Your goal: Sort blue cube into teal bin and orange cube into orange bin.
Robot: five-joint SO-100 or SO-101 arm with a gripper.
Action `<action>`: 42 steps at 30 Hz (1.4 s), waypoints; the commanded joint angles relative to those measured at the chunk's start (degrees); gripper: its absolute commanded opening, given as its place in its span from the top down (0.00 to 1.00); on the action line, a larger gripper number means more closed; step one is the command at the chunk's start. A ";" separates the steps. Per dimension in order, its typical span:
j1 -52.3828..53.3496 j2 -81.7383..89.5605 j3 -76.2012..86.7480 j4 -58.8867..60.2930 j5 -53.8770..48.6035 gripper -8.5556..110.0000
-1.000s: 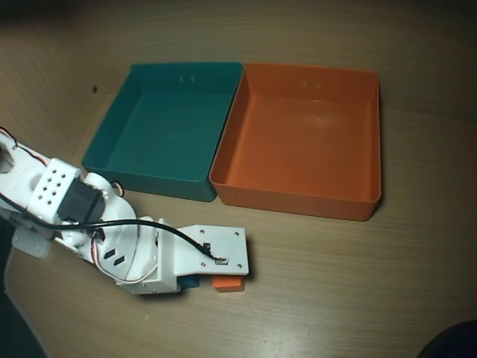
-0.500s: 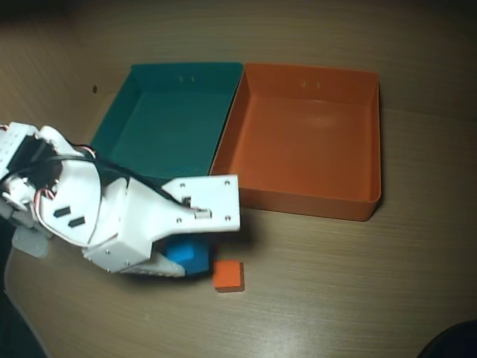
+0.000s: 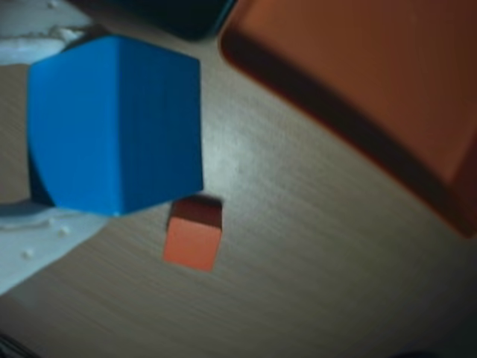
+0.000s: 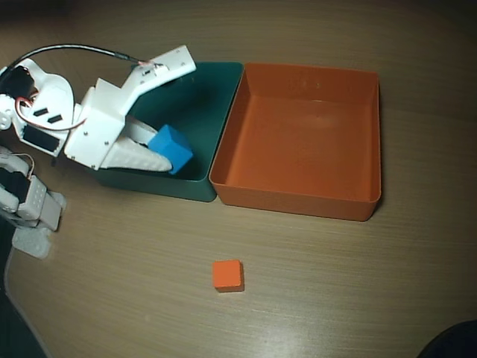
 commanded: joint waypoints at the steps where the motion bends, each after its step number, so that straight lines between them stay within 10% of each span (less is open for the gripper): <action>1: -6.24 9.32 2.55 -0.09 0.44 0.98; 20: -24.70 2.37 14.77 -1.05 0.44 0.97; 42: -24.79 -13.36 5.80 -1.05 6.06 0.70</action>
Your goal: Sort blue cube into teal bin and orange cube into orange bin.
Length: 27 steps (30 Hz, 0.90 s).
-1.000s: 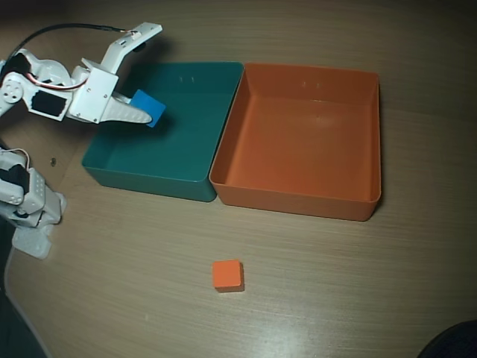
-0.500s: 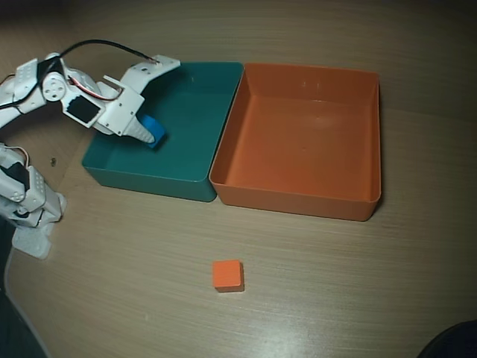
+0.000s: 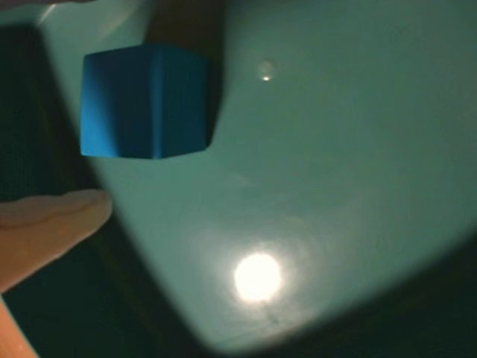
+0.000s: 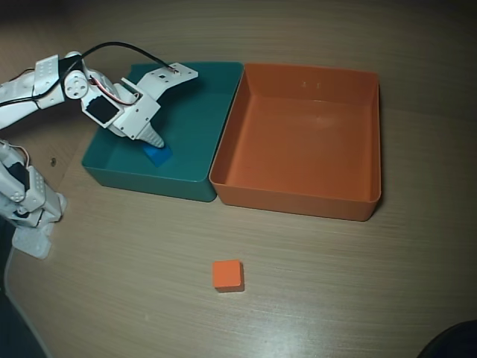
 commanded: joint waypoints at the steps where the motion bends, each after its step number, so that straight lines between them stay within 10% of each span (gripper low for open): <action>1: -0.18 1.14 -3.87 -0.62 0.53 0.70; 11: 0.35 6.86 -5.45 0.18 0.97 0.73; 20: 2.46 13.97 -7.12 0.09 1.67 0.99; 27: 14.41 16.08 -10.37 -0.44 0.62 0.96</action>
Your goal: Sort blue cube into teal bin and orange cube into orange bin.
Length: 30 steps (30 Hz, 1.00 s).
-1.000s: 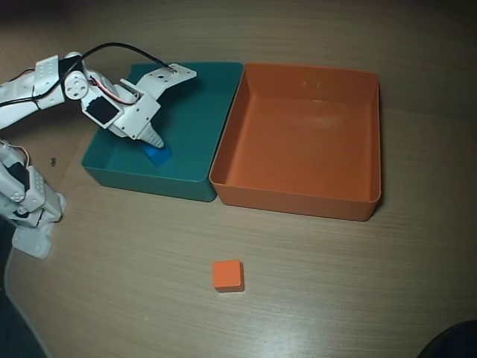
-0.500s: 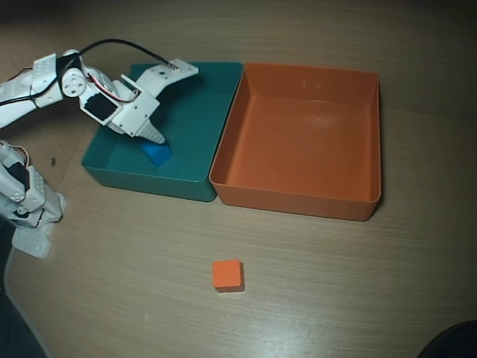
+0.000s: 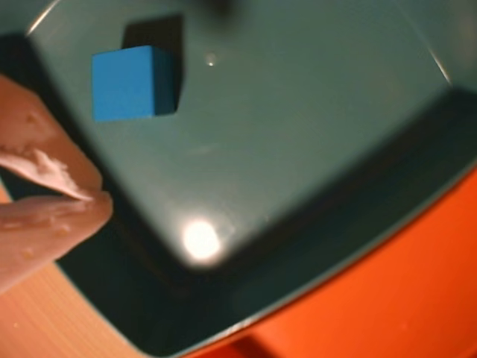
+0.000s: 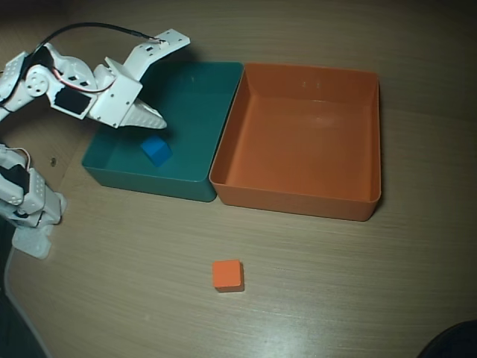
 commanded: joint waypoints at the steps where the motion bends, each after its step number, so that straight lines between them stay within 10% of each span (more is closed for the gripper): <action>1: 6.59 3.08 -6.68 -0.62 -0.35 0.96; 30: 32.26 -31.38 -32.78 -0.62 -0.44 0.82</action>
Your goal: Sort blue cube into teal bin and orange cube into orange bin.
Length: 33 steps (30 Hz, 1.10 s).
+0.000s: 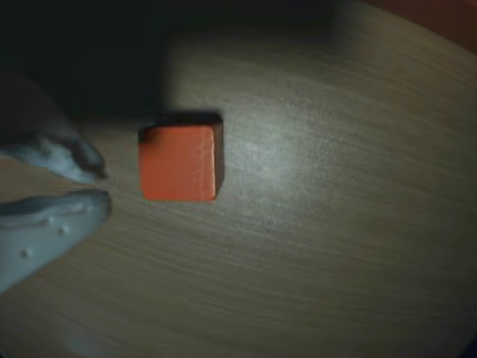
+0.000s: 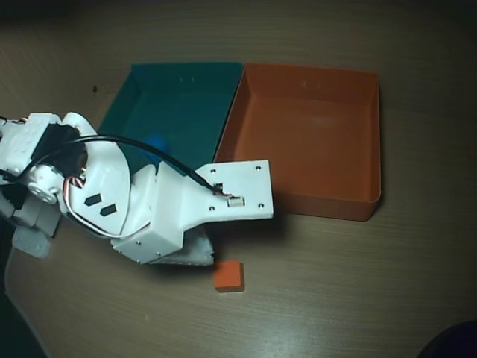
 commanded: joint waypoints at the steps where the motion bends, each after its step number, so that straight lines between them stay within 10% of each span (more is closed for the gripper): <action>1: 1.58 -0.44 -5.19 -0.62 -0.35 0.79; 10: 2.37 -7.12 -8.17 -0.70 -0.35 0.61; 33: 4.92 -22.32 -17.58 -0.62 -0.44 0.61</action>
